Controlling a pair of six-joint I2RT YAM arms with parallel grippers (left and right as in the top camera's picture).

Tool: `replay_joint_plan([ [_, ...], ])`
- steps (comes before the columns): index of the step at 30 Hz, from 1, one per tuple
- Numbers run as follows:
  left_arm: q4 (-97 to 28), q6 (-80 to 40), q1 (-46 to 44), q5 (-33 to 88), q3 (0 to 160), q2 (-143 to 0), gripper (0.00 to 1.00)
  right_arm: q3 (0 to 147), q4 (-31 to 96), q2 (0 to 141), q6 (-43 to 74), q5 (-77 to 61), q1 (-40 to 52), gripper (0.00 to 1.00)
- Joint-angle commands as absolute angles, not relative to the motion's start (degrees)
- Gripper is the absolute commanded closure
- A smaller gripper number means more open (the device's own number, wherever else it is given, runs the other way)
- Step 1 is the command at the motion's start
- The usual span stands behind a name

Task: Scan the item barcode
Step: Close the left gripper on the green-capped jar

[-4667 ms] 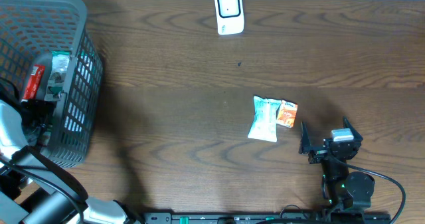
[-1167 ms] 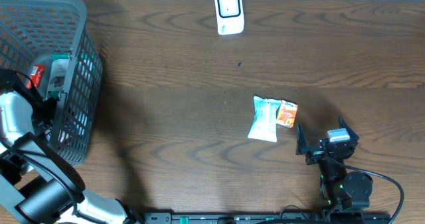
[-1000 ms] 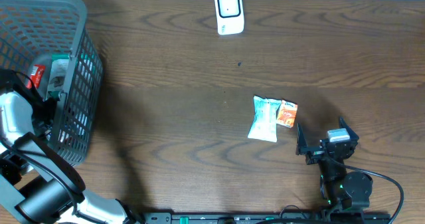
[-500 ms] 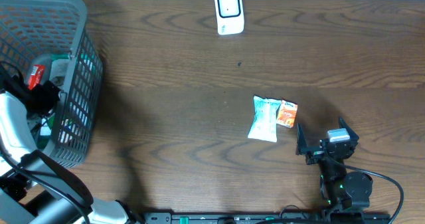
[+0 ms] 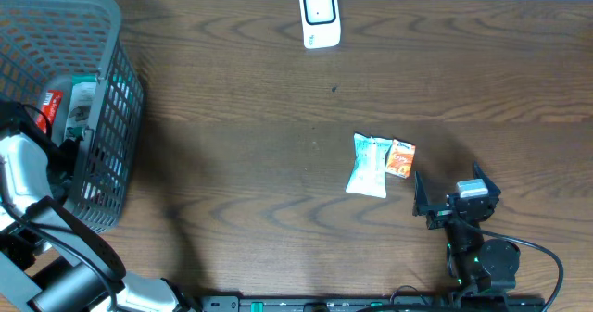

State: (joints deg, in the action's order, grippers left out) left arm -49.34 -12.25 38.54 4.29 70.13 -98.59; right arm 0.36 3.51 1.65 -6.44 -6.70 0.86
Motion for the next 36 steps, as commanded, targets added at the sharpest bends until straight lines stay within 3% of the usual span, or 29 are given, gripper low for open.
replay_joint_plan([
  [1,-49.2,-12.8,38.4,5.9,70.3,-99.0,0.15,0.3,3.7,1.6,-5.6,-6.9,1.2,0.01],
  [5,-49.5,-12.8,38.4,7.7,71.0,-98.6,0.21,0.3,3.7,1.6,-5.6,-6.9,1.2,0.01],
  [22,-44.8,-12.8,38.4,7.3,65.1,-96.2,0.21,0.3,3.7,1.6,-5.6,-6.9,1.2,0.01],
  [29,-43.0,-12.8,38.3,8.7,64.6,-96.2,0.35,0.3,3.7,1.6,-5.6,-6.9,1.2,0.01],
  [36,-43.6,-12.8,38.4,8.3,69.9,-94.8,0.4,0.3,3.7,1.6,-5.6,-6.9,1.2,0.01],
])
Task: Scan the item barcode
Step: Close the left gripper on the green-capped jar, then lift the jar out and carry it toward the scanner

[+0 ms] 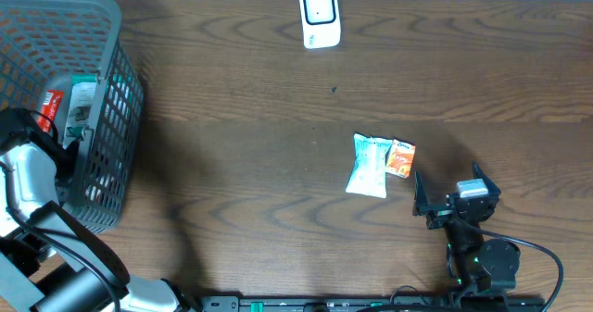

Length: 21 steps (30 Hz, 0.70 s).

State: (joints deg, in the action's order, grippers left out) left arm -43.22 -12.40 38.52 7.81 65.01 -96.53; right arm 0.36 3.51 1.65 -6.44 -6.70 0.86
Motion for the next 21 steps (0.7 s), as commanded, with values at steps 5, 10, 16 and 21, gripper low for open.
replay_joint_plan([
  [5,-46.2,-12.8,38.4,7.6,78.1,-92.2,0.41,0.3,3.7,1.6,-5.6,-6.9,1.2,0.01],
  [10,-49.3,-12.8,38.4,6.4,87.6,-89.6,0.41,0.3,3.7,1.6,-5.6,-6.9,1.2,0.01],
  [16,-52.0,-12.8,36.4,6.4,98.0,-85.8,0.41,0.3,3.7,1.6,-5.6,-6.9,1.2,0.01],
  [21,-54.8,-12.7,30.6,6.3,104.3,-82.6,0.41,0.3,3.7,1.6,-5.6,-6.9,1.2,0.01],
])
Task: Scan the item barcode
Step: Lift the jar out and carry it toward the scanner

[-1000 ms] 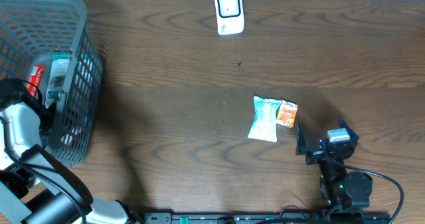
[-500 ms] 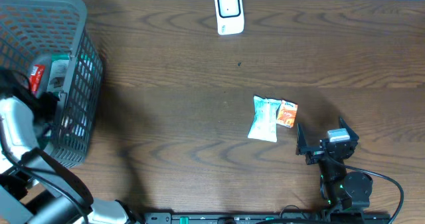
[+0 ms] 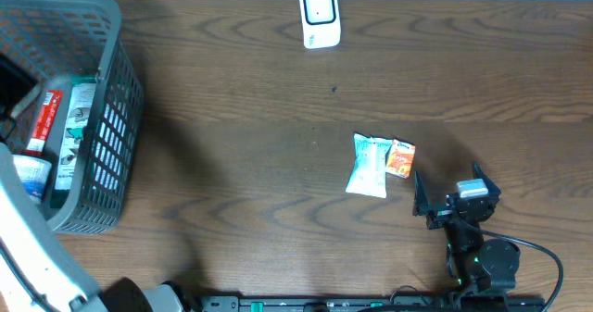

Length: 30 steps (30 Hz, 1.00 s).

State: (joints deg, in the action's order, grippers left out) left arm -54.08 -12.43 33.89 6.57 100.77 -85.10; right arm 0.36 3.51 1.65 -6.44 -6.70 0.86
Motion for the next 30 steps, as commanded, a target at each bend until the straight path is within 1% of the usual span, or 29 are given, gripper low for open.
replay_joint_plan([
  [1,-55.4,-12.8,28.6,6.0,105.2,-82.0,0.41,0.3,3.7,1.6,-5.6,-6.9,1.2,0.01],
  [4,-56.5,-12.8,22.6,4.3,105.7,-80.4,0.41,0.3,3.7,1.6,-5.6,-6.9,1.2,0.01],
  [7,-59.0,-12.9,14.5,1.9,105.7,-79.7,0.41,0.3,3.7,1.6,-5.6,-6.9,1.2,0.01],
  [9,-61.5,-13.2,6.5,-0.4,105.7,-80.1,0.41,0.3,3.7,1.6,-5.6,-6.9,1.2,0.01],
  [14,-66.0,-13.5,-8.6,-0.7,104.7,-83.2,0.41,0.3,3.7,1.6,-5.6,-6.9,1.2,0.01],
  [16,-66.8,-13.7,-14.1,-0.7,103.5,-85.3,0.41,0.3,3.7,1.6,-5.6,-6.9,1.2,0.01],
  [17,-67.1,-14.5,-18.9,-0.7,101.9,-87.9,0.41,0.3,3.7,1.6,-5.6,-6.9,1.2,0.01],
  [18,-67.2,-15.4,-21.4,-0.7,101.0,-89.5,0.41,0.3,3.7,1.6,-5.6,-6.9,1.2,0.01],
  [23,-65.9,-18.2,-31.7,-0.7,96.4,-99.0,0.41,0.3,3.7,1.6,-5.6,-6.9,1.2,0.01],
  [30,-61.4,-21.4,-39.9,-0.7,95.5,-112.9,0.41,0.3,3.7,1.6,-5.6,-6.9,1.2,0.01],
])
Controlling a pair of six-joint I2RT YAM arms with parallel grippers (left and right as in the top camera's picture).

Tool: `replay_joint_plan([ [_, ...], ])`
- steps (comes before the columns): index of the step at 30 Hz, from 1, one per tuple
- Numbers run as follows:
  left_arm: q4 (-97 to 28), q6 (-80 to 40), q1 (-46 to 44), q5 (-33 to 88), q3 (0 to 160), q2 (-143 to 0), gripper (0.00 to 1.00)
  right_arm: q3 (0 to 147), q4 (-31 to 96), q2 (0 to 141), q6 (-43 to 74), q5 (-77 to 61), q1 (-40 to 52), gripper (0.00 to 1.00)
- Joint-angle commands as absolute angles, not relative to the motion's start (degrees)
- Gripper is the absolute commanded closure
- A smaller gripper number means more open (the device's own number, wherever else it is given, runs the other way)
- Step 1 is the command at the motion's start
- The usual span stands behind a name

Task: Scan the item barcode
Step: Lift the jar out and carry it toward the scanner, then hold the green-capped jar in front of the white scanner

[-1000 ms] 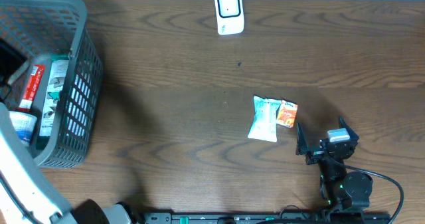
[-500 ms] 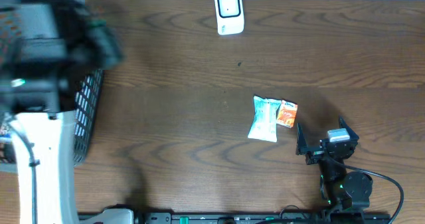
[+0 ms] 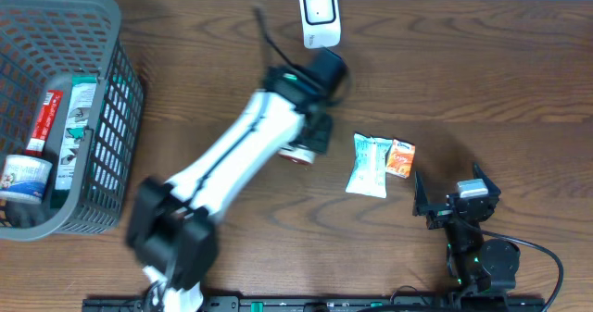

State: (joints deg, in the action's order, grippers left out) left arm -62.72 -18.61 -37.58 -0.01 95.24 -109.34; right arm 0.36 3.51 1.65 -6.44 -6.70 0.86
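Observation:
The white barcode scanner stands at the table's far edge. My left arm reaches across the middle of the table, blurred by motion. Its gripper is a short way in front of the scanner, shut on a small white and red item that shows just under the fingers. My right gripper rests near the front right, open and holding nothing.
Two packets lie right of centre, a pale blue one and a small orange one. A grey mesh basket at the left holds a red tube, a green-and-white box and a round tin.
My left arm has gone from the far left edge by the basket to the middle of the table, in front of the scanner, with a small white and red item in its gripper. The right arm is unchanged.
My left arm was first down at the basket's near side, and stayed there at the second moment. Then it was lifted away at the frame's left edge, leaving the basket's contents showing. Now it is stretched towards the scanner with an item. The right arm never moved.

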Motion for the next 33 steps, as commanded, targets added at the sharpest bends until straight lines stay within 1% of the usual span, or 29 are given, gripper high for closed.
replay_joint_plan([
  [1,-60.5,-21.8,-40.6,-0.7,95.5,-114.8,0.41,0.3,3.7,1.6,-5.6,-6.9,1.2,0.01],
  [7,-56.5,-24.4,-42.7,-0.8,95.5,-120.2,0.41,0.3,3.7,1.6,-5.6,-6.9,1.2,0.01],
  [15,-53.8,-25.8,-43.5,-1.1,95.4,-120.8,0.41,0.3,3.7,1.6,-5.6,-6.9,1.2,0.01],
  [16,-53.6,-25.8,-43.8,-1.1,94.8,-120.8,0.36,0.3,3.7,1.6,-5.6,-6.9,1.2,0.01],
  [18,-53.4,-25.8,-44.1,-1.1,94.1,-120.8,0.33,0.3,3.7,1.6,-5.6,-6.9,1.2,0.01],
  [29,-53.4,-25.8,-44.6,-1.1,92.9,-120.8,0.32,0.3,3.7,1.6,-5.6,-6.9,1.2,0.01],
  [30,-53.4,-25.8,-44.6,-1.1,92.9,-120.8,0.26,0.3,3.7,1.6,-5.6,-6.9,1.2,0.01],
  [32,-53.4,-25.8,-44.6,-1.1,92.9,-120.8,0.2,0.3,3.7,1.6,-5.6,-6.9,1.2,0.01],
  [33,-53.4,-25.8,-44.6,-1.1,92.9,-120.8,0.2,0.3,3.7,1.6,-5.6,-6.9,1.2,0.01],
])
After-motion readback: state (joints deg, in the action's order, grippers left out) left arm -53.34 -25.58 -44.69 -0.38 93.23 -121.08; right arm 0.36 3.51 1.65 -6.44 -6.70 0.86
